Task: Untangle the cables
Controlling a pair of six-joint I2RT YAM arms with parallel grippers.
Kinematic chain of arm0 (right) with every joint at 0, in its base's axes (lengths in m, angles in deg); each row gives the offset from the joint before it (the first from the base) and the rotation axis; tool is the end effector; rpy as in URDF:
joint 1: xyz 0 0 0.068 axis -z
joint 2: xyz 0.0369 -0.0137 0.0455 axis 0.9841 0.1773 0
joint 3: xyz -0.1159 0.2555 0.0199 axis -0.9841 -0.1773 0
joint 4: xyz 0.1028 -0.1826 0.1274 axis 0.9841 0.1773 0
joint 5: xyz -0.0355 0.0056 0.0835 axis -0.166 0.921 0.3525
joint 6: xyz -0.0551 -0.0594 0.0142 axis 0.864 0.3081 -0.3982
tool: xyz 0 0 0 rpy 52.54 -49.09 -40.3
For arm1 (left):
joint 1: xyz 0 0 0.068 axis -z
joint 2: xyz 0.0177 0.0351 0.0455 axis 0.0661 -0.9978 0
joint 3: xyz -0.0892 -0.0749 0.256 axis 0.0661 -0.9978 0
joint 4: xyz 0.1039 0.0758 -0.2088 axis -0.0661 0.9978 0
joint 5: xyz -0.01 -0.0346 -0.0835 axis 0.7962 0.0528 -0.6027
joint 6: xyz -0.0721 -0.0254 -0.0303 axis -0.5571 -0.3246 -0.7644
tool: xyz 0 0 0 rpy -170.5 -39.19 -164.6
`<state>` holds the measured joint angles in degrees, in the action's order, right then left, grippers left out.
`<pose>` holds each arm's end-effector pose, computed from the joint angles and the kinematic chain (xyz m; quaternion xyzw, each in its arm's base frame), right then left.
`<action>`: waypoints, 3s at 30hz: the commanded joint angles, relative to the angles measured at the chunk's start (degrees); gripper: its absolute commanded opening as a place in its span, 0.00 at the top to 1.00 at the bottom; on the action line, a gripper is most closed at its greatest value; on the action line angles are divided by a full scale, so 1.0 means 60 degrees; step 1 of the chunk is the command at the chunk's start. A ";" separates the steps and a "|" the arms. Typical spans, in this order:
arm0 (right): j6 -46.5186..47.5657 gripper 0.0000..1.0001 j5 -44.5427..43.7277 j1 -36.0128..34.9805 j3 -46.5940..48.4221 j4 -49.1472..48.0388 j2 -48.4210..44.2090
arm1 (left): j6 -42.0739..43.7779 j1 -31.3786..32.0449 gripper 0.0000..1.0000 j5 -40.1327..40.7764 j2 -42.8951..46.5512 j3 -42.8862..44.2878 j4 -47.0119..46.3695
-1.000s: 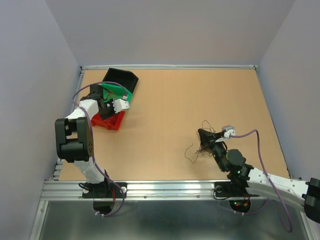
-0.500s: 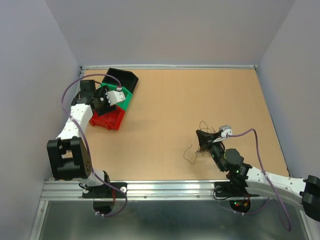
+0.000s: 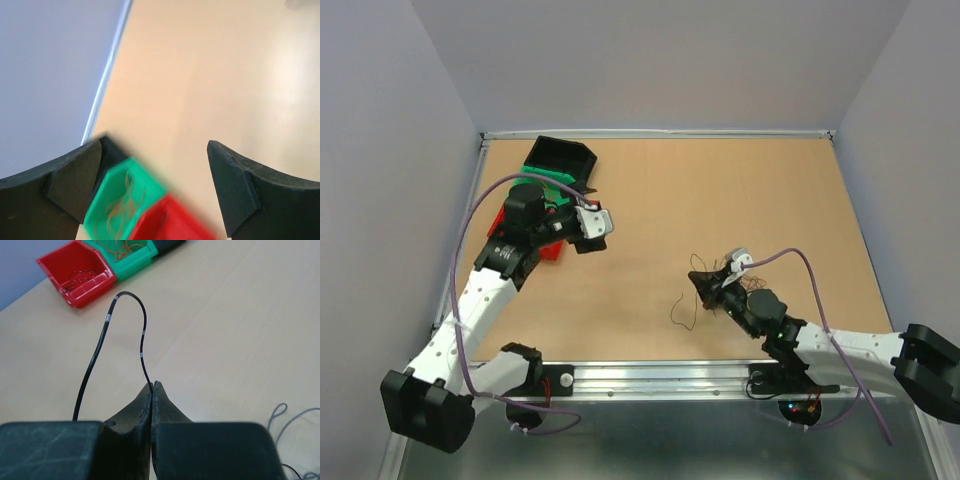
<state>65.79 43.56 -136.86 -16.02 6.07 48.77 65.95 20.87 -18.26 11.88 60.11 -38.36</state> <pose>0.1283 0.1503 0.2026 -0.1492 0.7000 0.2816 0.6391 0.2122 -0.1082 0.3454 0.6022 0.5052 -0.0344 0.6172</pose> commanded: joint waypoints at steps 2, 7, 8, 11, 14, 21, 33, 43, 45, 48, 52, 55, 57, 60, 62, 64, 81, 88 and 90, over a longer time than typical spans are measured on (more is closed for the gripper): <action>0.0101 0.99 0.1446 -0.0023 0.0586 -0.1311 0.0374 | -0.3362 0.1530 0.01 -0.2482 0.0435 -0.1308 -0.4755; 0.0145 0.99 0.2355 -0.0023 0.0542 -0.1503 0.0346 | -0.2985 0.2806 0.01 -0.2526 -0.1203 -0.0770 -0.5200; 0.0145 0.99 0.2414 -0.0023 0.0527 -0.1517 0.0331 | -0.2897 0.2996 0.01 -0.2643 -0.1482 -0.0551 -0.5156; 0.0145 0.99 0.2795 -0.0023 0.0483 -0.1518 0.0214 | -0.2663 0.3363 0.12 -0.2848 -0.2304 -0.0461 -0.5111; 0.0145 1.00 0.3117 -0.0023 0.0454 -0.1518 0.0169 | -0.2472 0.3919 0.19 -0.2805 -0.2583 -0.0811 -0.5111; 0.0321 0.99 0.3264 -0.0008 0.0673 -0.1518 0.0754 | -0.2998 0.4375 0.23 -0.3156 -0.1794 -0.1734 -0.5652; 0.0350 0.99 0.3499 -0.0023 0.1099 -0.1605 0.1561 | -0.2911 0.4448 0.52 -0.3289 -0.1778 -0.1881 -0.5361; 0.0481 0.73 0.3207 -0.0008 0.0777 -0.1606 0.1152 | -0.3143 0.4595 1.00 -0.2221 -0.2217 -0.1399 -0.4979; 0.0584 0.61 0.2812 -0.0023 0.0631 -0.1606 0.1049 | -0.3655 0.4595 1.00 -0.1694 -0.2072 -0.1252 -0.5067; 0.0788 0.54 0.1758 -0.0008 0.0440 -0.1606 0.1063 | -0.4314 0.4580 1.00 -0.0495 -0.1472 -0.1398 -0.5535; 0.0877 0.50 0.0791 -0.0008 0.0454 -0.1606 0.1399 | -0.4873 0.4580 1.00 0.0459 -0.0549 -0.1370 -0.5888; 0.0921 0.50 0.0467 -0.0023 0.0658 -0.1606 0.1853 | -0.4903 0.4580 1.00 0.0564 0.0211 -0.0857 -0.5289; 0.0965 0.54 0.0394 -0.0008 0.0834 -0.1620 0.2204 | -0.5020 0.4580 1.00 0.0550 0.0433 -0.0289 -0.5112; 0.0965 0.60 0.0466 -0.0008 0.1259 -0.1635 0.2995 | -0.5210 0.4580 1.00 0.1090 0.0595 0.1084 -0.4454; 0.0936 0.61 0.0525 -0.0008 0.1610 -0.1649 0.3581 | -0.5240 0.4594 1.00 0.1895 0.0493 0.1923 -0.3999; 0.0921 0.62 0.0510 -0.0008 0.1859 -0.1693 0.4005 | -0.5342 0.4580 1.00 0.2523 0.0332 0.3197 -0.3765; 0.0204 1.00 -0.1978 0.0124 0.1613 -0.1913 0.3834 | -0.5284 0.4580 1.00 0.7727 -0.0577 0.6527 -0.3588; 0.0276 0.99 -0.2303 0.0124 -0.0013 -0.1869 0.0788 | -0.4335 0.4565 1.00 0.8561 -0.0226 0.4875 -0.3484; 0.0335 0.99 -0.2273 0.0124 -0.0351 -0.1563 -0.0121 | -0.4128 0.4478 1.00 0.8649 0.0328 0.3795 -0.3951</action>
<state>67.75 32.41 -136.36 -15.12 -1.93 54.63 37.23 48.30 29.26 9.91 90.32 -56.92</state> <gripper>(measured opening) 0.022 0.026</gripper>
